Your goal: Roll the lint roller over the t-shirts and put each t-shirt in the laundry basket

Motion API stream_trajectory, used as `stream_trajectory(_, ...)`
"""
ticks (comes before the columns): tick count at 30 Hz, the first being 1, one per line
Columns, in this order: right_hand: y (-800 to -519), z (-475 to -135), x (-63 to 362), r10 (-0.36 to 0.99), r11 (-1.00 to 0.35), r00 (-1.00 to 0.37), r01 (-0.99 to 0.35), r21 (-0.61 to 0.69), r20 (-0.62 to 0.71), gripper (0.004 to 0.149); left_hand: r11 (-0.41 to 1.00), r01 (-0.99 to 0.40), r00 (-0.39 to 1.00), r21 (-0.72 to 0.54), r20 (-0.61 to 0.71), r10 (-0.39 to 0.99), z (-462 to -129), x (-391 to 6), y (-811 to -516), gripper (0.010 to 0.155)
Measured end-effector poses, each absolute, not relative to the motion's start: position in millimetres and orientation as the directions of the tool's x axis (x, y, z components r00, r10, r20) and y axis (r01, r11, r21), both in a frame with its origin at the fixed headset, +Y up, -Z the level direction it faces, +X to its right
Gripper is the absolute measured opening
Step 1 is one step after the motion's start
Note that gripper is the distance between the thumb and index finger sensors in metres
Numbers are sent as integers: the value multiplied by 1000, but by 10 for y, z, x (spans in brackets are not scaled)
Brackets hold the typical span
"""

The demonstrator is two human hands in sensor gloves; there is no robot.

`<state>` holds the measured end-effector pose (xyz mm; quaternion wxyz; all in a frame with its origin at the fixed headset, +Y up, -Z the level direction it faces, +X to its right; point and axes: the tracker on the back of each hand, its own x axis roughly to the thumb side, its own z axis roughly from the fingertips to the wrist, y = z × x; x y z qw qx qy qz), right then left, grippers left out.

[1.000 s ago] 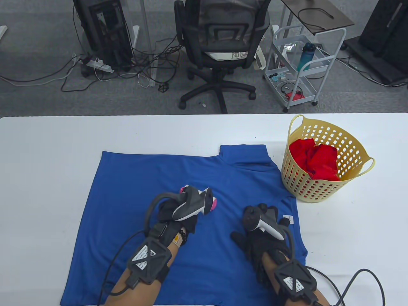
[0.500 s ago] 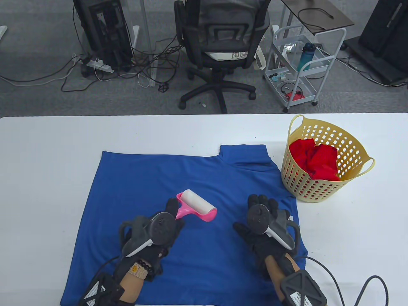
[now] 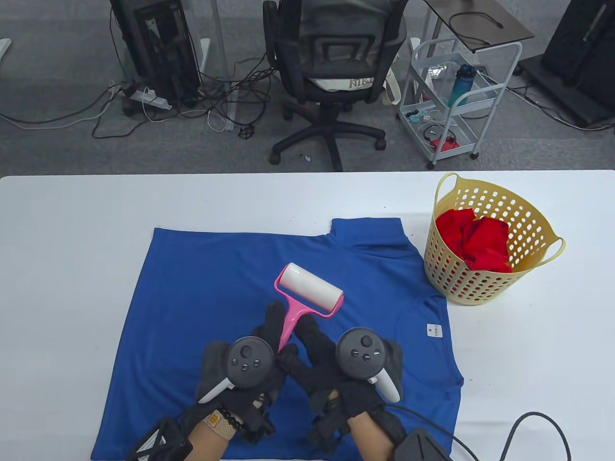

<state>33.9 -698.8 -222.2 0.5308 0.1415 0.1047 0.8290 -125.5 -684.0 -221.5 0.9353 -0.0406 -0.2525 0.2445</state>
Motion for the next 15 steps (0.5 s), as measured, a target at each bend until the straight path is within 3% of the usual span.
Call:
stream_trajectory(2,-7050,-2245,429,939,-335,-338,-866,371,59,92,888,-410,758,-207,465,458,-2203,-1185,-6896,81)
stream_trajectory(8,-7175,-2276,615,946,-254,-312,-879,402,-85,99,780,-394,613,-486,493,617,-2259,-1085,-7047,91)
stream_trajectory(11,-7177,-2302,645,939,-296,-337,-893,339,-69,96,698,-368,519,-614,487,702,-2276,-1109,-7064,96)
stream_trajectory(12,-7180,-2316,654,931,-328,-362,-889,320,-51,95,660,-353,477,-664,479,737,-2267,-1120,-7055,105)
stream_trajectory(15,-7143,-2307,664,923,-340,-383,-850,402,-28,93,622,-340,451,-706,458,766,-2219,-1136,-7034,103)
